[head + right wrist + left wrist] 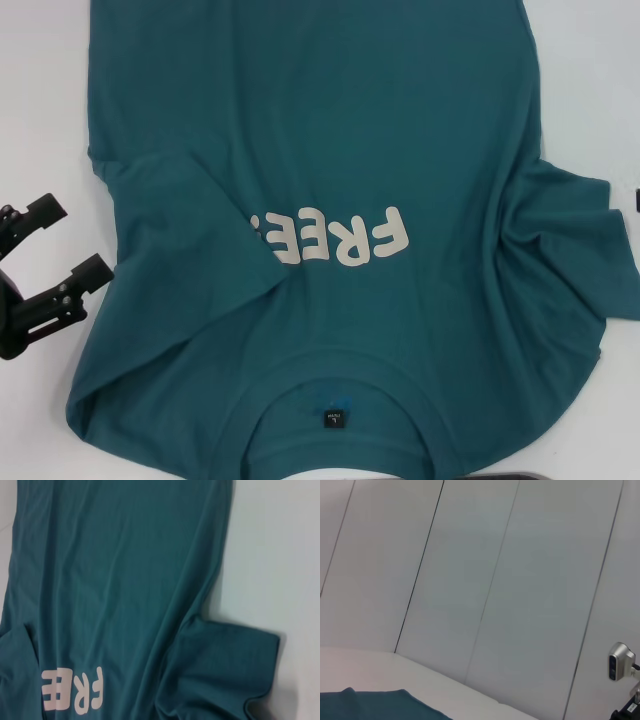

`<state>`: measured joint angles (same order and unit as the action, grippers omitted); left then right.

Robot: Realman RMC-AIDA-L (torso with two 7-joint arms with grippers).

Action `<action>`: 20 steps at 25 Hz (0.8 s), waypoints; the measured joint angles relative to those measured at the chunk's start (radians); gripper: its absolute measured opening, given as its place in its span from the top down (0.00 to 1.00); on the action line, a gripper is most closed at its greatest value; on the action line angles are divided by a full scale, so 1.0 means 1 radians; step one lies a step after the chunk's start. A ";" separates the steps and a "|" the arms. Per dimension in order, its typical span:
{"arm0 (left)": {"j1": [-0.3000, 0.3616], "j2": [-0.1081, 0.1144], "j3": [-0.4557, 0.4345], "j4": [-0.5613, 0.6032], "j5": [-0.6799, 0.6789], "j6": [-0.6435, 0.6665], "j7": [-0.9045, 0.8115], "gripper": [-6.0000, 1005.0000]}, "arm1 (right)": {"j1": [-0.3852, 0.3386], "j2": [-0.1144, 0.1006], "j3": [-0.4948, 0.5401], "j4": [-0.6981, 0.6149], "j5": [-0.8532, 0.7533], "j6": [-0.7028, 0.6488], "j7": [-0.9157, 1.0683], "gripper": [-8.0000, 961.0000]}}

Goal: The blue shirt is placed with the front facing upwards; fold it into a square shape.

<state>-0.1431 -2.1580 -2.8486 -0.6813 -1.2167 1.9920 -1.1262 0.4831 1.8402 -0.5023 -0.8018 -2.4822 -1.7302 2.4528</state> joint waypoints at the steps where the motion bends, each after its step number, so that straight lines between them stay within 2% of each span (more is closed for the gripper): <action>1: 0.000 0.000 0.000 0.000 0.000 0.000 0.000 0.05 | 0.000 0.002 0.000 0.003 0.000 0.003 0.000 0.16; 20: 0.011 0.000 -0.009 -0.002 0.002 0.002 0.002 0.05 | 0.009 0.016 -0.022 0.067 -0.004 0.087 0.020 0.16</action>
<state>-0.1320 -2.1583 -2.8578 -0.6833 -1.2148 1.9936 -1.1240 0.4924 1.8566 -0.5243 -0.7352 -2.4857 -1.6428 2.4727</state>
